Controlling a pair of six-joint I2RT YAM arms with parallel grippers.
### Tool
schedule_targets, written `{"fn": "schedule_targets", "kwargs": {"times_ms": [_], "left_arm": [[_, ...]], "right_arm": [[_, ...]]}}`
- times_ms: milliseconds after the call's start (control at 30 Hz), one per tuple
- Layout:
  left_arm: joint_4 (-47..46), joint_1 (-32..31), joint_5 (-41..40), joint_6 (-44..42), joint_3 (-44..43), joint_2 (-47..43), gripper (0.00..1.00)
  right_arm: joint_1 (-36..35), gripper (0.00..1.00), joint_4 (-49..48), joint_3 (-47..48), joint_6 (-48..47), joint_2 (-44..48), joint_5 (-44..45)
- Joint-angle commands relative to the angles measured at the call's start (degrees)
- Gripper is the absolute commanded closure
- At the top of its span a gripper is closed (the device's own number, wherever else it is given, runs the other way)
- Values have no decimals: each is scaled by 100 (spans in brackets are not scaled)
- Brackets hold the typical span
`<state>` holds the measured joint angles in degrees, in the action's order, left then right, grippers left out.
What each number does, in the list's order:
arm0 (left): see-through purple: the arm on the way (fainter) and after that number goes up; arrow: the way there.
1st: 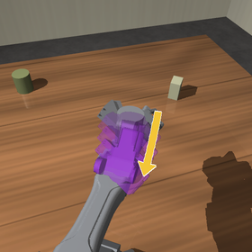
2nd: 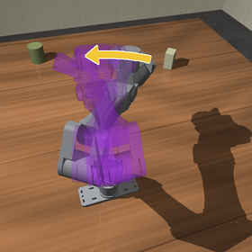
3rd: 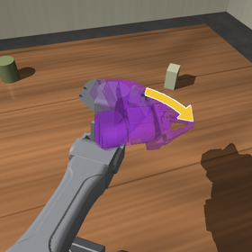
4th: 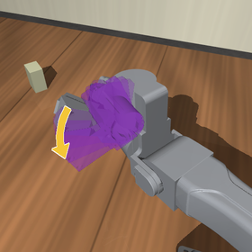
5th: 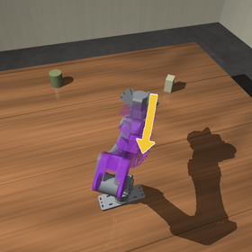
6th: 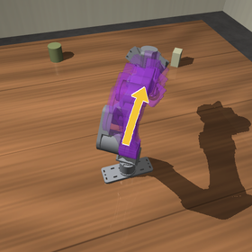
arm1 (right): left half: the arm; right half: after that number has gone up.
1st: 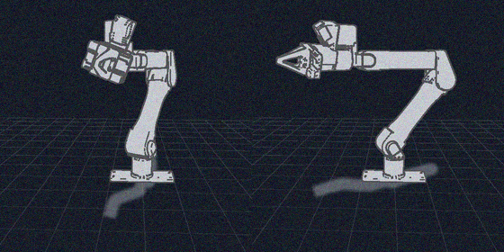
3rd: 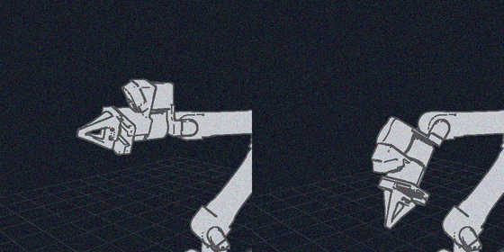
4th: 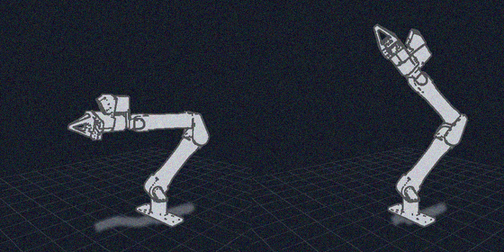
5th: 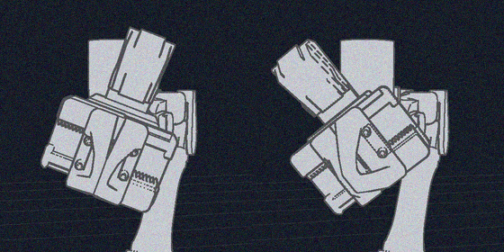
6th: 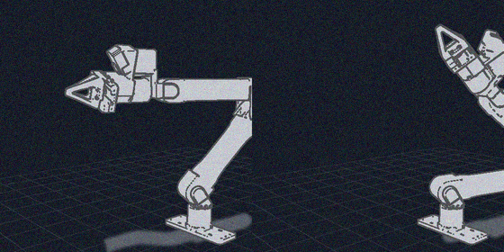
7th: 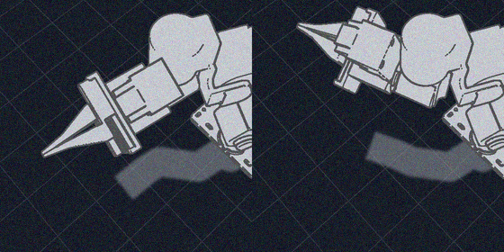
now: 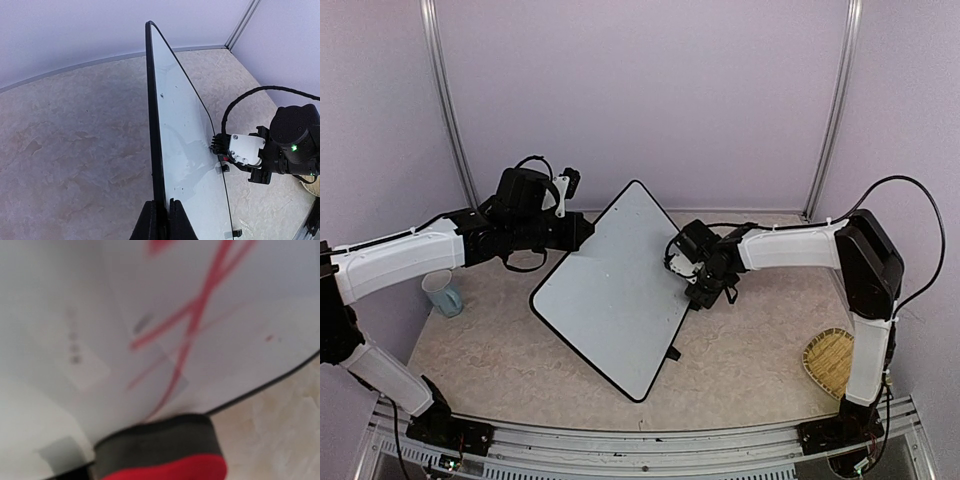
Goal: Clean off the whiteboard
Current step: Erase the whiteboard at the center of the board.
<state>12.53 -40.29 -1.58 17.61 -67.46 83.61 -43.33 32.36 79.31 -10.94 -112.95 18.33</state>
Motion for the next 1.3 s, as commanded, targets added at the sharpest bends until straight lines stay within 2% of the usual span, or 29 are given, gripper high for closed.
{"fn": "schedule_targets", "kwargs": {"times_ms": [0,400,600,967,1267], "left_arm": [[443,-110,444,-370,246,-50,100],[364,-110,483,-344,312,-21,100],[352,-109,483,-344,331,-20,100],[372,-105,443,-363,344,-53,100],[393,-102,431,-377,346,-81,100]], "right_arm": [[-21,79,-47,47,-50,-309,-58],[-134,79,-414,988,73,-85,-831],[-217,79,-290,1322,31,-254,-797],[-206,79,-127,1123,72,-463,-286],[-135,79,-230,530,130,-375,-384]]}}
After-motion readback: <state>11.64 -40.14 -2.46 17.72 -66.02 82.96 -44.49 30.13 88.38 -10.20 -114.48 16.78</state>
